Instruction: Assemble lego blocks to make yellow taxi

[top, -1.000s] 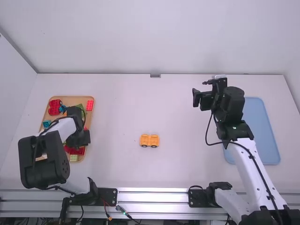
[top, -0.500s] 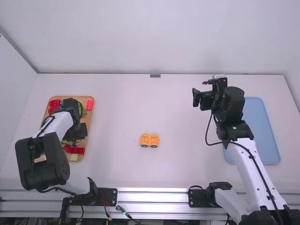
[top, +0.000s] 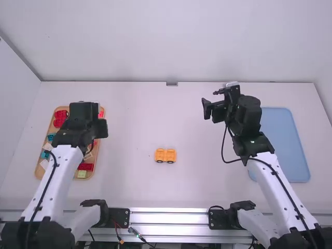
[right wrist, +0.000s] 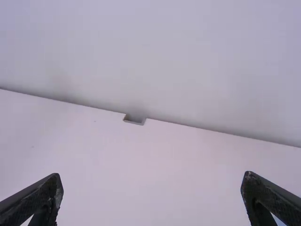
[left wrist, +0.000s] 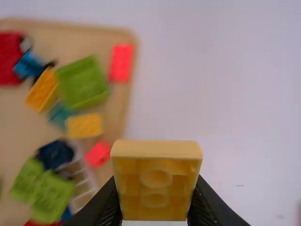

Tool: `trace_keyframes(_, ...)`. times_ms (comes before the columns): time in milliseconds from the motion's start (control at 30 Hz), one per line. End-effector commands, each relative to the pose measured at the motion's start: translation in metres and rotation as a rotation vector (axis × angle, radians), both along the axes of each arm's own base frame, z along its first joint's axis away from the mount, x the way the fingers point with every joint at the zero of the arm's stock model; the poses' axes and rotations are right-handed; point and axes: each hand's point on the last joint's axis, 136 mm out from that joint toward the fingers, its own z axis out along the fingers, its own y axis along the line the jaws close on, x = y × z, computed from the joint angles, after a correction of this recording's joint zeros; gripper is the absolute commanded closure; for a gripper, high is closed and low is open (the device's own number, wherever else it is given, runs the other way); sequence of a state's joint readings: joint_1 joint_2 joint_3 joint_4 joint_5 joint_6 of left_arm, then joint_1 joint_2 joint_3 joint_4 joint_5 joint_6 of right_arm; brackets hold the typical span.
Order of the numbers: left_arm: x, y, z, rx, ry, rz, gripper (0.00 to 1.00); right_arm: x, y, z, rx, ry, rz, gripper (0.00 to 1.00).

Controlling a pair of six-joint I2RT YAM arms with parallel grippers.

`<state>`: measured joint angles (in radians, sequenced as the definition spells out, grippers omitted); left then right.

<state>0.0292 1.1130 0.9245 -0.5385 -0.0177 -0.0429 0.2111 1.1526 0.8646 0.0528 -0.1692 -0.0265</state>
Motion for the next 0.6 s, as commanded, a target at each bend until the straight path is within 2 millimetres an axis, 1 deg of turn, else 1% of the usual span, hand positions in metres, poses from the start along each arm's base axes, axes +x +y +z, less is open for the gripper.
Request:
trace_keyframes(0, -0.001, -0.057, 0.007, -0.078, -0.035, -0.25, 0.97, 0.0, 0.035, -0.003, 0.045, 0.025, 0.156, 0.01)
trace_keyframes(67, 0.0, -0.088, 0.012, -0.104, -0.063, -0.378, 0.96, -0.002, 0.052, -0.012, 0.069, 0.049, 0.245, 0.01)
trace_keyframes(100, -0.001, -0.104, 0.014, -0.12, -0.077, -0.445, 0.94, -0.002, 0.061, -0.02, 0.083, 0.068, 0.292, 0.01)
trace_keyframes(133, -0.002, -0.125, 0.015, -0.141, -0.091, -0.538, 0.94, -0.001, 0.067, -0.029, 0.097, 0.089, 0.336, 0.01)
trace_keyframes(167, -0.002, -0.125, 0.015, -0.141, -0.091, -0.538, 0.94, -0.001, 0.067, -0.029, 0.097, 0.089, 0.336, 0.01)
trace_keyframes(200, -0.006, -0.146, 0.014, -0.163, -0.099, -0.65, 0.91, -0.002, 0.074, -0.037, 0.125, 0.112, 0.404, 0.01)
trace_keyframes(233, -0.011, -0.165, 0.013, -0.191, -0.111, -0.76, 0.91, -0.008, 0.082, -0.042, 0.156, 0.12, 0.519, 0.01)
trace_keyframes(267, -0.011, -0.165, 0.013, -0.191, -0.111, -0.76, 0.91, -0.008, 0.082, -0.042, 0.156, 0.12, 0.519, 0.01)
trace_keyframes(300, -0.014, -0.178, 0.012, -0.221, -0.115, -0.829, 0.91, -0.018, 0.089, -0.043, 0.2, 0.116, 0.647, 0.01)
trace_keyframes(333, -0.015, -0.184, 0.012, -0.24, -0.117, -0.857, 0.9, -0.025, 0.09, -0.042, 0.231, 0.106, 0.73, 0.01)
trace_keyframes(433, -0.011, -0.194, 0.011, -0.278, -0.132, -0.896, 0.9, -0.036, 0.088, -0.038, 0.317, 0.074, 0.9, 0.01)
trace_keyframes(467, -0.009, -0.195, 0.011, -0.286, -0.138, -0.907, 0.9, -0.038, 0.087, -0.037, 0.33, 0.065, 0.93, 0.01)
trace_keyframes(500, -0.009, -0.203, 0.013, -0.31, -0.16, -0.958, 0.9, -0.044, 0.084, -0.036, 0.376, 0.049, 1.018, 0.01)
trace_keyframes(533, -0.009, -0.204, 0.014, -0.318, -0.165, -0.968, 0.89, -0.045, 0.084, -0.036, 0.386, 0.047, 1.037, 0.01)
trace_keyframes(567, -0.008, -0.213, 0.016, -0.353, -0.182, -1.007, 0.89, -0.049, 0.082, -0.037, 0.418, 0.044, 1.104, 0.01)
